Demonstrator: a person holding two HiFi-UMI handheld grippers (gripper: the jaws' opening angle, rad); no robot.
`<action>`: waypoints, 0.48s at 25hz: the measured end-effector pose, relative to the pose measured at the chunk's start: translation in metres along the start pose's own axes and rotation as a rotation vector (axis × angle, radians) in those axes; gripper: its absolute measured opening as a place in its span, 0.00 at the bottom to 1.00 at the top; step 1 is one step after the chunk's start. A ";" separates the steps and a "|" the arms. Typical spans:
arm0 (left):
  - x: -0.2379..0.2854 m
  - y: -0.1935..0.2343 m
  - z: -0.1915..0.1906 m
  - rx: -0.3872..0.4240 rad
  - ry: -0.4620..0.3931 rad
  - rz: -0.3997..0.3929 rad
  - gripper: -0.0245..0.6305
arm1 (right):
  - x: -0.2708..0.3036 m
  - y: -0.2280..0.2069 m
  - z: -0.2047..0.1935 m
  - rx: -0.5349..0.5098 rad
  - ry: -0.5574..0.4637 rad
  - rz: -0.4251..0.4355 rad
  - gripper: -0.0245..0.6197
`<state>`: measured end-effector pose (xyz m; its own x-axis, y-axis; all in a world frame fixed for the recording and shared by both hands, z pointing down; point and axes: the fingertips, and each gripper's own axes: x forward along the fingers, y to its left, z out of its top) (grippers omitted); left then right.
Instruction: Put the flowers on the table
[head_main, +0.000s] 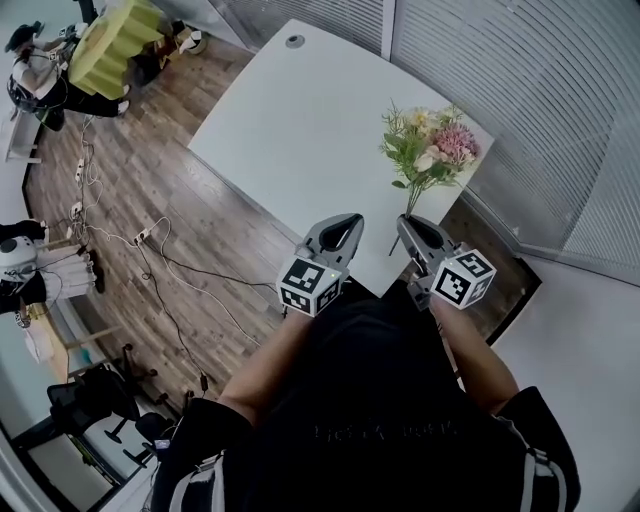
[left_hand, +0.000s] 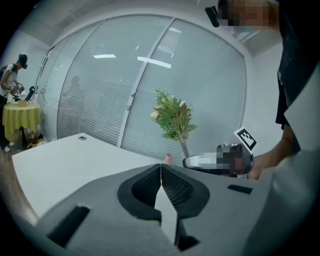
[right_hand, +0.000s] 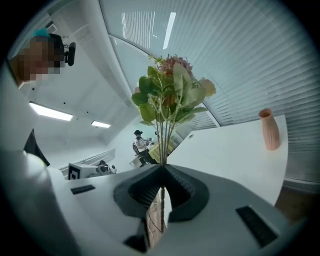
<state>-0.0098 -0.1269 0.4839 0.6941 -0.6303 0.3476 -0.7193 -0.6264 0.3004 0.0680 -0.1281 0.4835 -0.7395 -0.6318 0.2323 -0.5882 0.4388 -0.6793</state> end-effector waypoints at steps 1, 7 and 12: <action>0.002 0.001 -0.005 0.010 0.018 -0.002 0.07 | 0.003 -0.003 -0.002 0.001 0.012 -0.009 0.10; 0.008 0.006 -0.035 0.017 0.086 -0.004 0.07 | 0.017 -0.022 -0.023 0.057 0.060 -0.066 0.10; 0.010 0.010 -0.051 -0.004 0.118 0.005 0.07 | 0.026 -0.036 -0.044 0.070 0.108 -0.107 0.10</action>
<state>-0.0117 -0.1160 0.5360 0.6829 -0.5746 0.4511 -0.7227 -0.6217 0.3020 0.0556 -0.1321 0.5450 -0.7072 -0.5984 0.3765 -0.6437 0.3246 -0.6930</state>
